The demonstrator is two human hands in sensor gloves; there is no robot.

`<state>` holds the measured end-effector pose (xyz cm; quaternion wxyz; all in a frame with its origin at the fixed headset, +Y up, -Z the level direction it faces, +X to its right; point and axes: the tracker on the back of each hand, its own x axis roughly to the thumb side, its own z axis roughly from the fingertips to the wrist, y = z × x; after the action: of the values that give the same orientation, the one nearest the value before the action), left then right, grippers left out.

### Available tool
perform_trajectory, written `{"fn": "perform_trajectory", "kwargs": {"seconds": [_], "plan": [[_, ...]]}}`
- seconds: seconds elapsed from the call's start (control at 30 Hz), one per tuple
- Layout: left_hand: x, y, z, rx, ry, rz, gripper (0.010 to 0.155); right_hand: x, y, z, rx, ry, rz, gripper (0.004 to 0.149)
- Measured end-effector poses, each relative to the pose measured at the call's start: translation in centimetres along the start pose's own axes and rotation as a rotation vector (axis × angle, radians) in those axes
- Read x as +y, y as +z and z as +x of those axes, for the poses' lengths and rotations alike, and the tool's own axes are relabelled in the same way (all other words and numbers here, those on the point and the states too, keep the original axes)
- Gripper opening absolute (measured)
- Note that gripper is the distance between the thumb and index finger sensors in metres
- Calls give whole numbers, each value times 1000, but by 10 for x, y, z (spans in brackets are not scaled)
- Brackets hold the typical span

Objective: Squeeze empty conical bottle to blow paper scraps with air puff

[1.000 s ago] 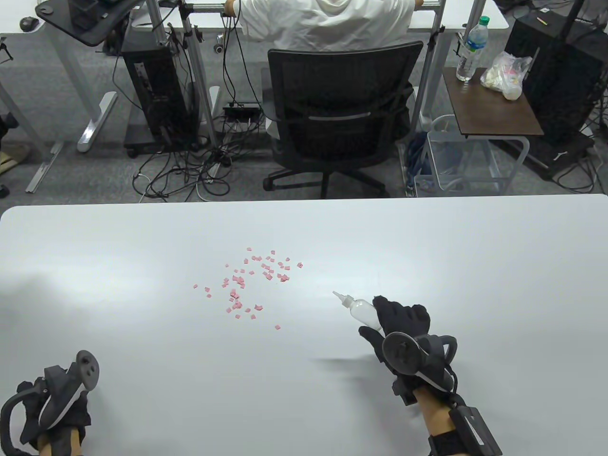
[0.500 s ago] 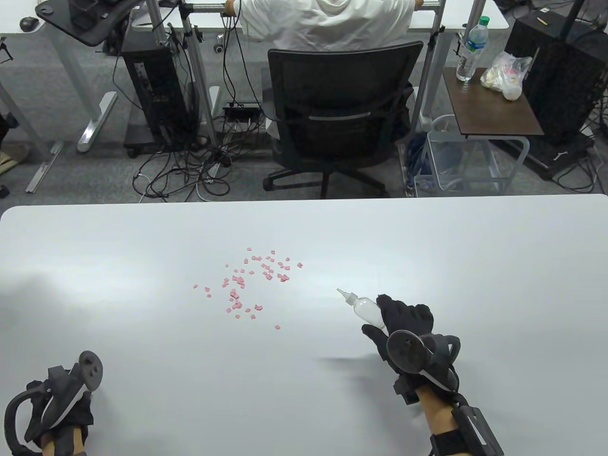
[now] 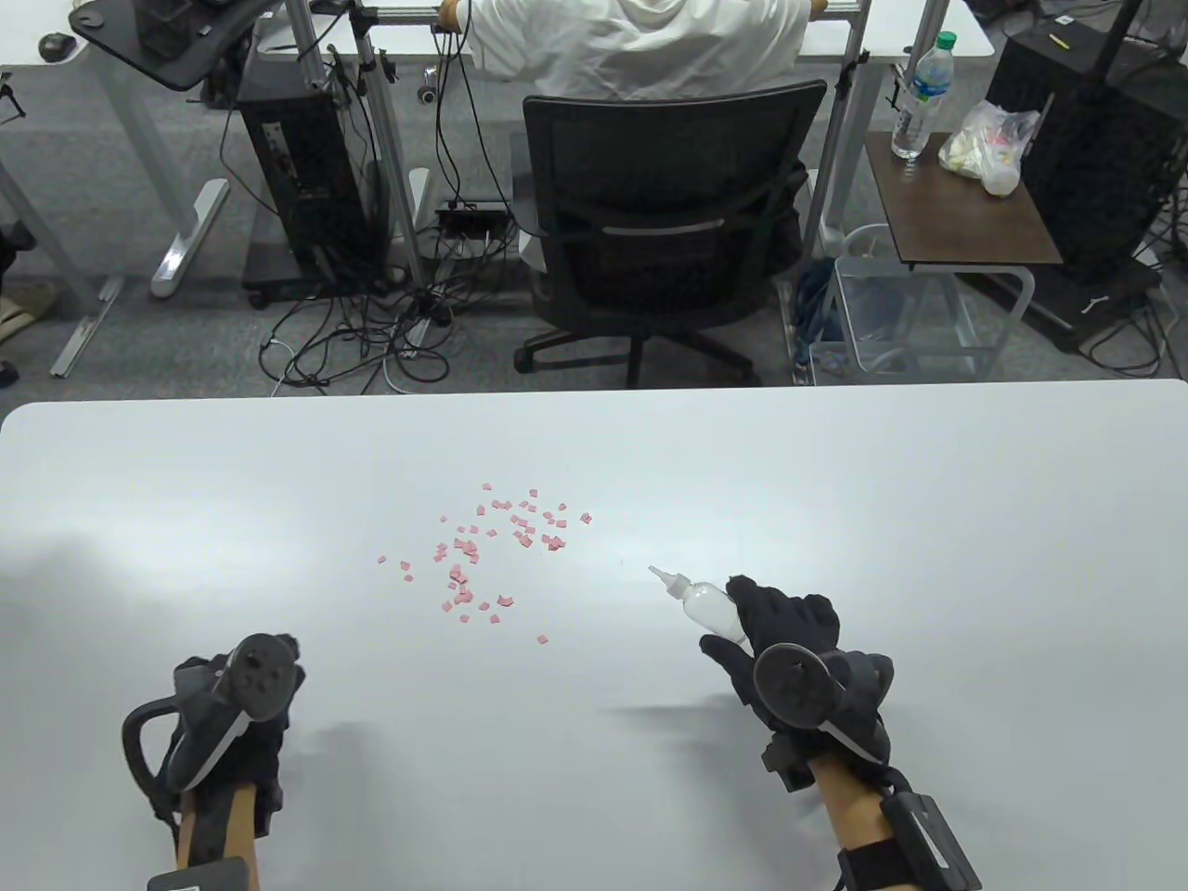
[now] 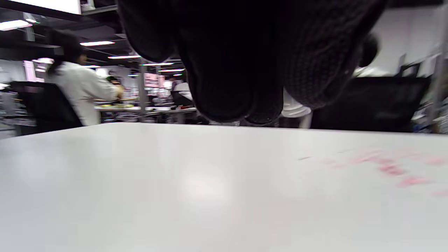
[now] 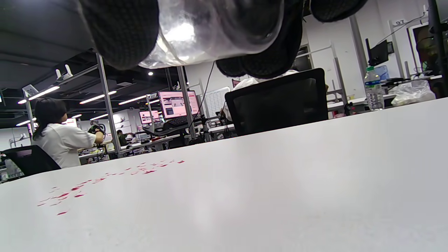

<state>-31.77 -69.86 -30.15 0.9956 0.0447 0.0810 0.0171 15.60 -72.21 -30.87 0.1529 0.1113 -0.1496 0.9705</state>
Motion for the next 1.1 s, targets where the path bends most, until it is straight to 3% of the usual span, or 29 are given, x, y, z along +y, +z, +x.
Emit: {"fn": "perform_trajectory", "kwargs": {"seconds": [0.23,0.4,0.57,0.77,1.1], "plan": [[17,9,95,-249,325,37,45,-5,1,19,-97,-47,-18,67],[18,20,133,-349,504,26,45,-13,5,29,-161,-102,1,67],[6,31,141,-347,788,30,44,-21,11,42,-204,-103,-20,67],[1,32,144,-391,902,-34,44,-22,16,49,-232,-113,-17,67],[-9,37,150,-484,698,-69,46,-20,22,60,-296,-41,-40,66]]}}
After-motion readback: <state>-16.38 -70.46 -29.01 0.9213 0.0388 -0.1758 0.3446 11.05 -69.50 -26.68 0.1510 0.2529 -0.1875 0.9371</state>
